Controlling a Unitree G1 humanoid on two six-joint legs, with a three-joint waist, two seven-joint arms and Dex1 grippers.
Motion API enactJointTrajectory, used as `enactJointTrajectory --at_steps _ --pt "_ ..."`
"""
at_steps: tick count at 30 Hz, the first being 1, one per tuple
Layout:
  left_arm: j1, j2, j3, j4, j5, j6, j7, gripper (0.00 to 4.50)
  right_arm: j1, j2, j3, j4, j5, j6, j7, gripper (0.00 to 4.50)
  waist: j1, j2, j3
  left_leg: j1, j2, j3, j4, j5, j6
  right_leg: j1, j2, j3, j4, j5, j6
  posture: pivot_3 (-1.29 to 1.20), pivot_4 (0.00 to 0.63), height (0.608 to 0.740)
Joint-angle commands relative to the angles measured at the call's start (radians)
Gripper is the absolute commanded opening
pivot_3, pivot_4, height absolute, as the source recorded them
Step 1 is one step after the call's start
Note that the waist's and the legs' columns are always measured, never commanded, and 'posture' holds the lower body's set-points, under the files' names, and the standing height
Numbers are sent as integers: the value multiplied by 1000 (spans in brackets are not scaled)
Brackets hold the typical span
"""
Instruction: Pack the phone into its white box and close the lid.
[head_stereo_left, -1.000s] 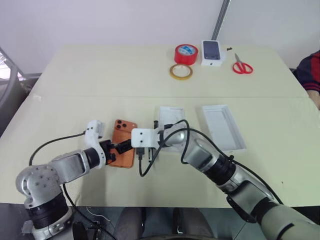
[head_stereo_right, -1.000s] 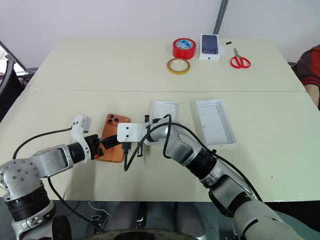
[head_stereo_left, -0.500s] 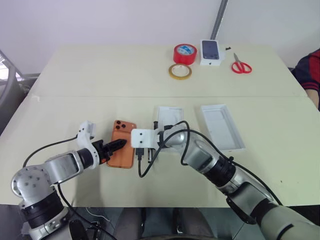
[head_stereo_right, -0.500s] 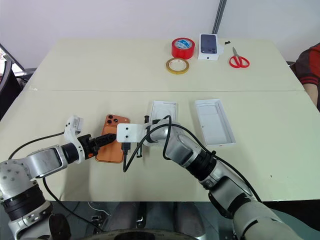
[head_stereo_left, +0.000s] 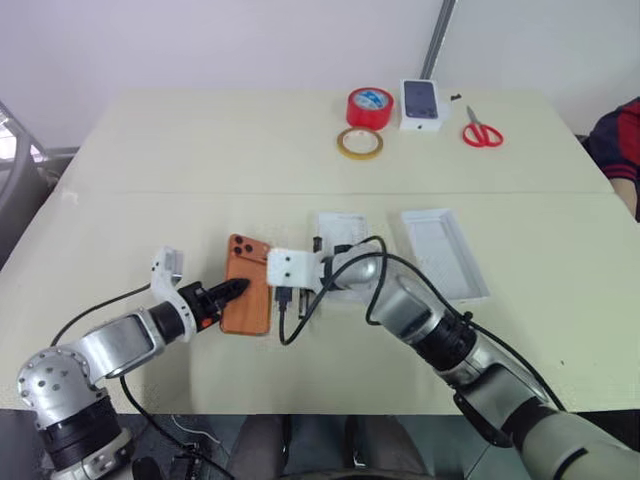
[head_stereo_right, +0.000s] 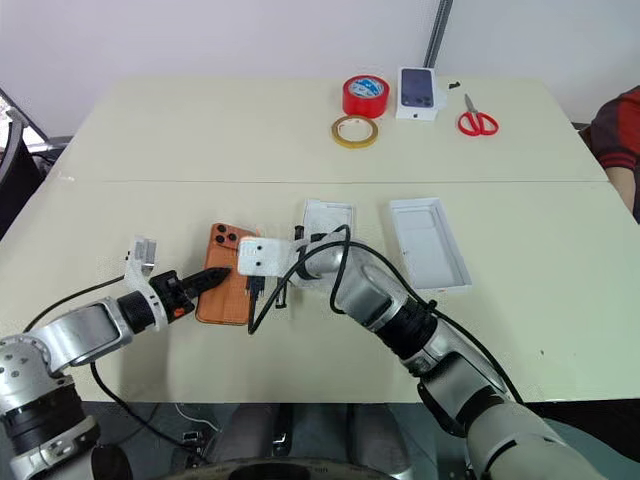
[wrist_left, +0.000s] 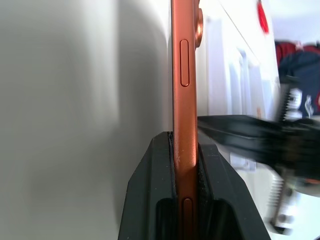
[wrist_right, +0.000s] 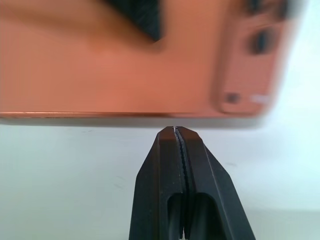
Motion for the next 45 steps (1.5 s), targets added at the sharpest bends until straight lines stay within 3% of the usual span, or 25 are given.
enactJointTrajectory --at_steps 1,4,8,13,19,38,42,45 --pt "13 64 -41 -2 -137 -127 69 26 16 -46 -120 -142 85 -65 27 0 0 0 0 0 0 0 -1 0 0 0 0 0 0 0 0 0 150 740" --pt "-10 92 -98 -20 -189 -218 82 26 76 -112 -260 -229 188 -100 52 0 7 -1 1 0 0 0 -1 0 0 0 0 0 -2 0 0 0 150 740" --pt "-99 79 -194 -25 -237 -338 113 26 148 -195 -435 -275 356 53 107 0 11 -1 1 0 -1 0 -1 0 0 2 -1 -1 -2 0 0 0 150 740" --pt "-211 2 -356 7 -220 -416 132 26 265 -342 -534 -302 405 72 124 0 12 -1 1 -1 -1 1 -1 -2 5 2 -1 -1 -4 0 0 0 150 740" --pt "-259 -58 -476 90 -122 -446 110 26 349 -417 -619 -370 469 124 85 0 -1 0 1 0 1 2 -1 0 0 2 2 1 -3 0 0 0 150 740" --pt "-326 -172 -560 224 100 -401 -42 26 424 -490 -597 -432 496 109 -4 0 8 0 2 -1 1 1 0 1 -1 2 3 1 -3 0 0 0 150 740" --pt "-338 -185 -564 221 140 -383 -67 1810 418 -490 -583 -430 496 107 -14 0 9 0 2 -1 1 1 0 1 -1 2 3 1 -3 0 0 0 150 740" --pt "-349 -179 -558 213 163 -370 -84 3452 417 -494 -578 -427 496 103 -17 0 9 0 2 -1 1 1 0 1 -1 2 3 1 -3 0 0 0 150 740"
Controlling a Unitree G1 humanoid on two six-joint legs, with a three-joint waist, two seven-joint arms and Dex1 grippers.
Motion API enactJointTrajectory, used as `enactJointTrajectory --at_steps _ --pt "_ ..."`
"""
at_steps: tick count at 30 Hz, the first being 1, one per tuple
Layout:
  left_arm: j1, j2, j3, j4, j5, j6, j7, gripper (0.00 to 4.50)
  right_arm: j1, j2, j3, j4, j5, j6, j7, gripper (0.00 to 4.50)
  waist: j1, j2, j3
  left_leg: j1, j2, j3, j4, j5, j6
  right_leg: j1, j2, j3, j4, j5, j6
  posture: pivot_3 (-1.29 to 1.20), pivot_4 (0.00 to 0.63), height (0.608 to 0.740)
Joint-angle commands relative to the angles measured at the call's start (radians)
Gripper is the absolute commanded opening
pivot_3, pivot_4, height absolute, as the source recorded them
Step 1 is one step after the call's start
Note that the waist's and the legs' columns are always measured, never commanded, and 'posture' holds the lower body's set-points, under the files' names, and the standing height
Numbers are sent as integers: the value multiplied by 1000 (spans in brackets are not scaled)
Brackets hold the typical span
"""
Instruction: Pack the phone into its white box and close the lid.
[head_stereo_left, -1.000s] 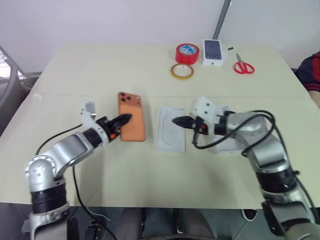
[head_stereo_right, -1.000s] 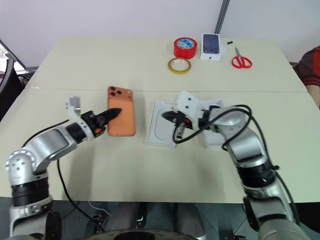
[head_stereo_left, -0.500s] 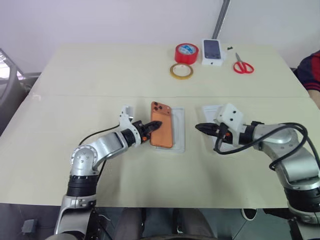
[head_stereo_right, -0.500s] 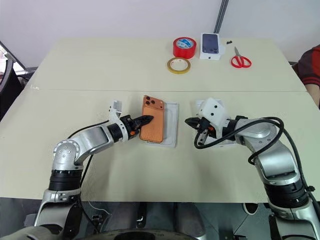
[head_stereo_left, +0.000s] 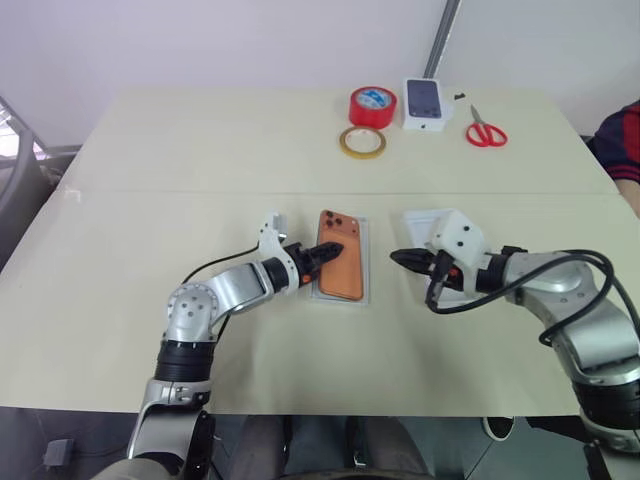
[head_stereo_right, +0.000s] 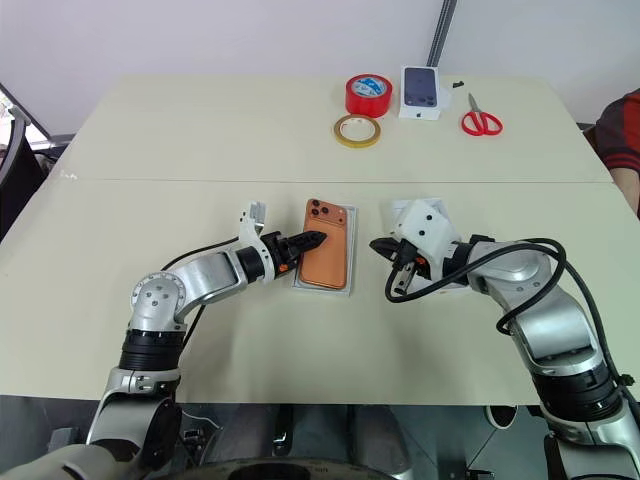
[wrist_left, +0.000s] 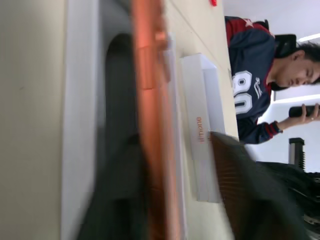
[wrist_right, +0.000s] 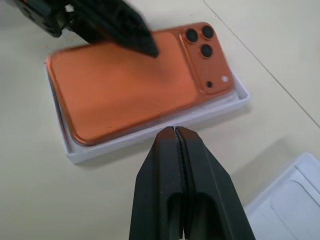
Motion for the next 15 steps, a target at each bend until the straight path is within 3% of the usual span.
enactJointTrajectory --at_steps 1,2,12,15 --pt "-27 10 6 -41 29 20 -39 3959 -11 -17 -8 -34 5 -22 -7 0 0 0 0 0 0 0 0 0 0 0 0 0 0 0 0 0 150 740" --pt "-32 23 5 -49 43 27 -50 4397 -11 -20 -6 -33 3 -25 -7 0 -1 0 0 0 0 0 0 0 0 0 0 0 0 0 0 0 150 740" --pt "-75 219 69 -195 39 108 -120 4397 -13 -65 47 14 -72 -60 -25 0 -2 0 0 0 0 0 -1 0 -1 0 0 0 0 0 0 0 150 740" --pt "-51 302 59 -229 136 102 -182 4397 -31 -71 86 40 -116 -78 -36 0 -3 0 0 0 0 0 -1 0 -1 0 0 0 0 0 0 0 150 740"
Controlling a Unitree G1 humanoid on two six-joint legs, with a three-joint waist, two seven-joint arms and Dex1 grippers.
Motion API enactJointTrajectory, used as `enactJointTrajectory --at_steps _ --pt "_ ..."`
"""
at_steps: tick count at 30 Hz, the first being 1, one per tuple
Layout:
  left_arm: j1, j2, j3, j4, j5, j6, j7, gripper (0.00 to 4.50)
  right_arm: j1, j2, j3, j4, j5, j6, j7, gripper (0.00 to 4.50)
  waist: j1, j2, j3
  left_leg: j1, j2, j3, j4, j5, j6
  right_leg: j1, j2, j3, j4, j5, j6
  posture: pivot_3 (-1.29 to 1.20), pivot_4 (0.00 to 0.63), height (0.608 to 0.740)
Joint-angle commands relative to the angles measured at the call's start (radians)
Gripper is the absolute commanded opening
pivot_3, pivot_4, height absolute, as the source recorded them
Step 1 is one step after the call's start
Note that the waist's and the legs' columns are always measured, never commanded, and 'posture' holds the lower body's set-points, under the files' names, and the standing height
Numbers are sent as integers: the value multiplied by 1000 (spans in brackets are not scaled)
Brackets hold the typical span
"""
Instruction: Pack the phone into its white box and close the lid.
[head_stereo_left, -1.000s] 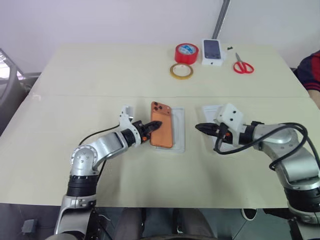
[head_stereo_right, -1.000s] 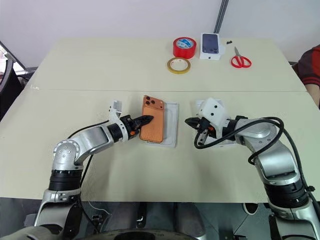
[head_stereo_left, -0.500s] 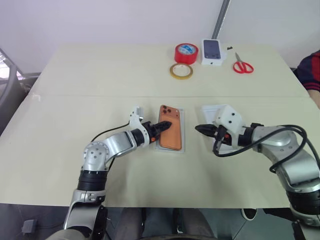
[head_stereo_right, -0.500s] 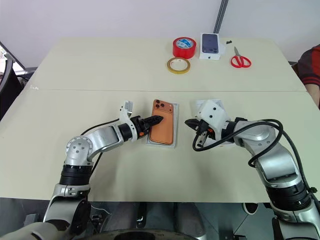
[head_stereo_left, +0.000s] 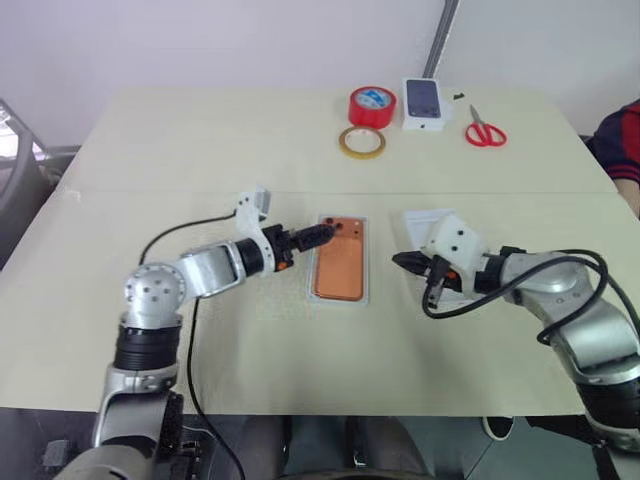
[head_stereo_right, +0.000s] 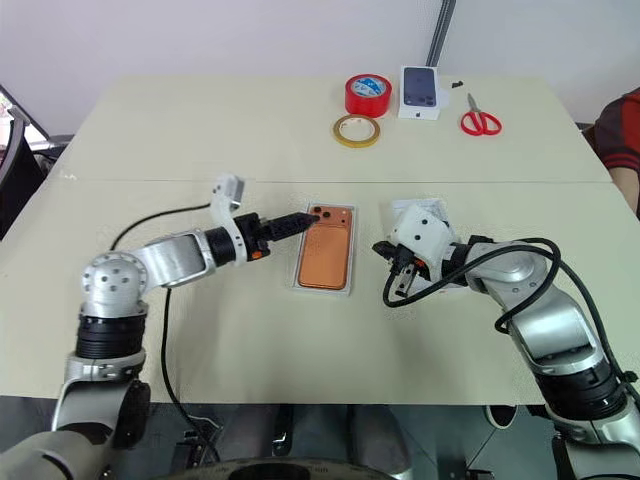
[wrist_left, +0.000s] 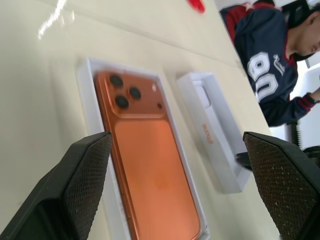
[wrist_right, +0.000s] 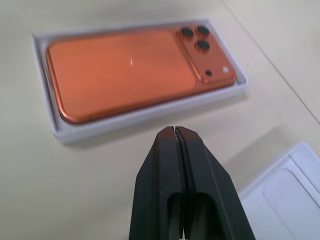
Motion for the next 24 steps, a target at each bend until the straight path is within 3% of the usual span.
enactJointTrajectory --at_steps 1,3,5,7,10,16,24 --pt "16 82 -7 -70 123 -19 -92 4171 -33 -15 36 12 -49 -30 -12 0 -1 0 0 0 0 0 0 0 0 0 0 0 0 0 0 0 150 740" --pt "36 139 -73 -84 269 -70 -160 3514 -52 -9 71 29 -83 -24 -24 0 -3 0 0 0 0 0 0 0 0 0 1 0 0 0 0 0 150 740" --pt "48 180 -150 -96 400 -120 -231 2508 -79 8 100 49 -109 3 -43 0 -2 0 0 0 0 0 -1 0 -1 0 1 0 0 0 0 0 150 740" --pt "39 184 -228 -78 514 -166 -279 1370 -114 22 148 74 -147 19 -58 0 1 1 0 0 0 0 -1 0 -1 0 0 0 0 0 0 0 150 740" --pt "19 161 -293 -44 625 -196 -326 28 -156 37 211 106 -208 17 -76 0 4 1 0 0 -1 0 -1 0 -1 0 0 0 0 0 0 0 150 740" --pt "-49 102 -446 27 826 -235 -440 28 -231 99 330 208 -323 -15 -103 0 -1 1 1 -1 0 0 -1 0 0 -1 0 0 0 0 0 0 150 740" --pt "-126 -11 -547 88 955 -261 -601 28 -240 122 335 202 -354 -23 -68 0 5 1 0 -1 -1 0 0 0 0 -1 0 0 0 0 0 0 150 740"
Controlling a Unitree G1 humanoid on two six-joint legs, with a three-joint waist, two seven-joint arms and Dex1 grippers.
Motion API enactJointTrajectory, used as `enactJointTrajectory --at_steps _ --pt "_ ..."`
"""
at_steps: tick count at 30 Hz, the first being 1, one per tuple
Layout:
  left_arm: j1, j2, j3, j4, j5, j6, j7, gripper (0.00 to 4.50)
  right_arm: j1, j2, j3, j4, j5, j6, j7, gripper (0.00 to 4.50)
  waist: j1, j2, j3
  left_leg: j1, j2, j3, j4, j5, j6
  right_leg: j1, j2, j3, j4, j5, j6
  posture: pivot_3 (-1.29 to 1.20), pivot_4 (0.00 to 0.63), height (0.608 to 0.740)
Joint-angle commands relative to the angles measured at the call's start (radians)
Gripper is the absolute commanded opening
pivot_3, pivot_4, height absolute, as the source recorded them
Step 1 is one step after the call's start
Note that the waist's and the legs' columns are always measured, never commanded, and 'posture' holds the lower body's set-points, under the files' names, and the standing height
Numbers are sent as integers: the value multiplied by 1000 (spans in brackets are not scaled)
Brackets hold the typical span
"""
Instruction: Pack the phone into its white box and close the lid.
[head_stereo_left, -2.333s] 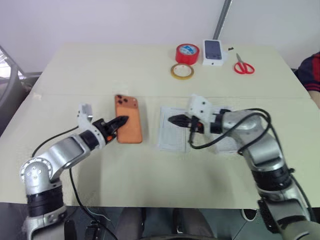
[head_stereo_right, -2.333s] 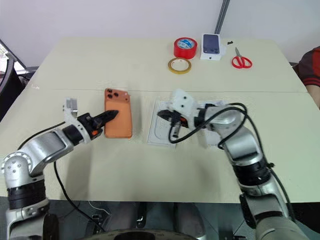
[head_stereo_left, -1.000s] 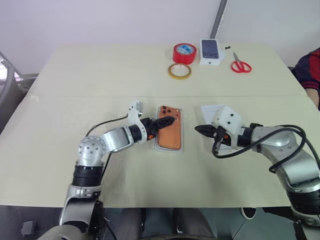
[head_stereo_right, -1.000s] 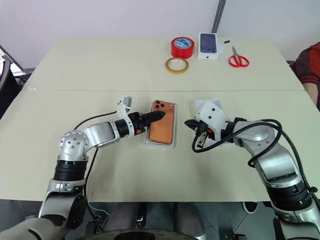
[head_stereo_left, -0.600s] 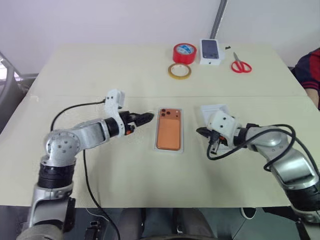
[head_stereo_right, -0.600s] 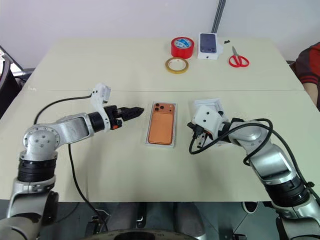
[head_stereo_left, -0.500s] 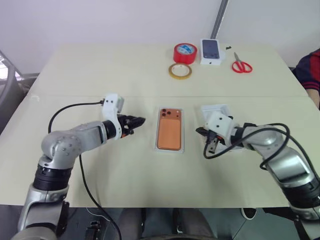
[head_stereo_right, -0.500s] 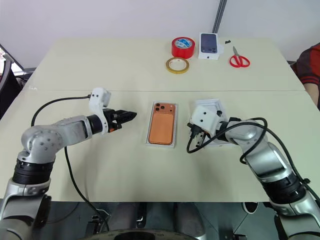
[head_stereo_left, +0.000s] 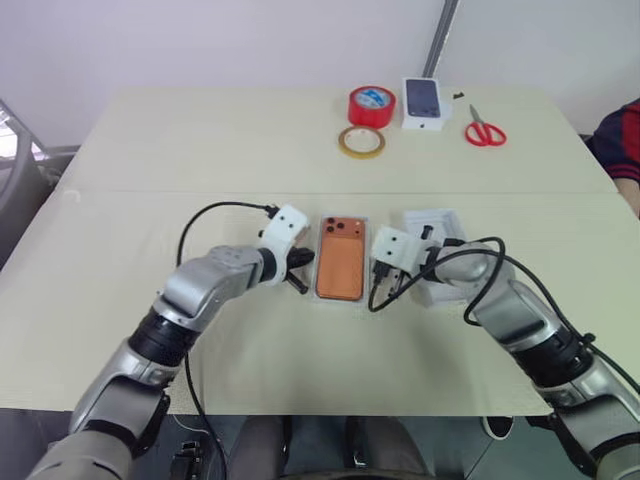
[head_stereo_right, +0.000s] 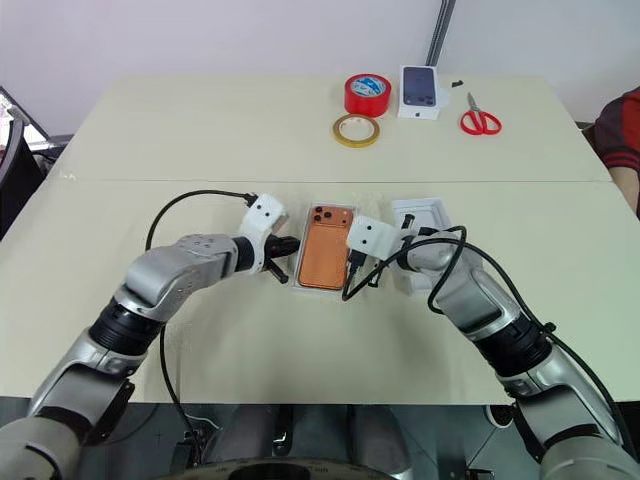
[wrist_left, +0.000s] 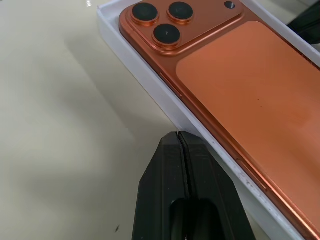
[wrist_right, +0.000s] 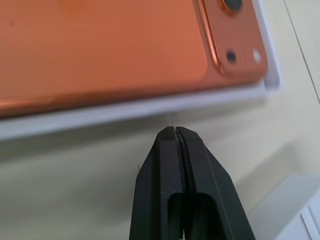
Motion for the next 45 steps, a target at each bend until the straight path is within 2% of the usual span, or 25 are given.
enactJointTrajectory --at_steps 1,11,16,20,29,33,39,42,45 --pt "-34 -64 -69 -12 31 -9 -88 28 8 -19 -22 -63 0 -2 32 0 3 0 0 0 0 0 0 0 0 0 0 0 0 0 0 0 150 740" --pt "-75 -253 -197 25 122 -6 -230 28 259 -237 -176 -307 18 73 120 0 46 1 0 -2 -1 -1 5 -5 8 2 -1 -1 0 0 0 0 150 740" --pt "-89 -326 -231 50 154 -4 -286 28 361 -300 -263 -370 23 107 134 0 46 1 -1 -1 -1 -1 6 -5 9 3 -1 -1 0 0 0 0 150 740" --pt "-90 -350 -229 63 180 -5 -306 28 408 -321 -293 -380 18 105 135 0 44 1 -1 -1 -1 -1 6 -5 10 3 -1 -1 0 0 0 0 150 740" --pt "-89 -327 -173 76 224 3 -319 28 435 -328 -336 -355 18 90 129 0 42 1 -1 -1 -1 -1 6 -5 10 3 0 -1 0 0 0 0 150 740" --pt "-62 -272 -88 44 215 14 -300 28 469 -338 -455 -381 96 99 174 0 40 2 0 -1 -1 -1 6 -5 9 3 0 -1 0 0 0 0 150 740" --pt "47 -148 69 -106 182 -33 -306 28 471 -356 -625 -403 243 194 253 0 14 3 0 0 1 -1 5 -5 9 2 1 0 1 0 0 0 150 740" --pt "136 -80 114 -202 173 -156 -355 0 395 -331 -624 -369 312 306 239 827 12 3 0 0 1 -1 5 -5 9 3 1 0 1 0 0 0 150 740" --pt "187 -39 123 -249 168 -211 -389 0 300 -295 -593 -294 328 390 171 2386 17 4 0 0 1 -1 5 -5 9 3 0 0 1 0 0 0 150 740"
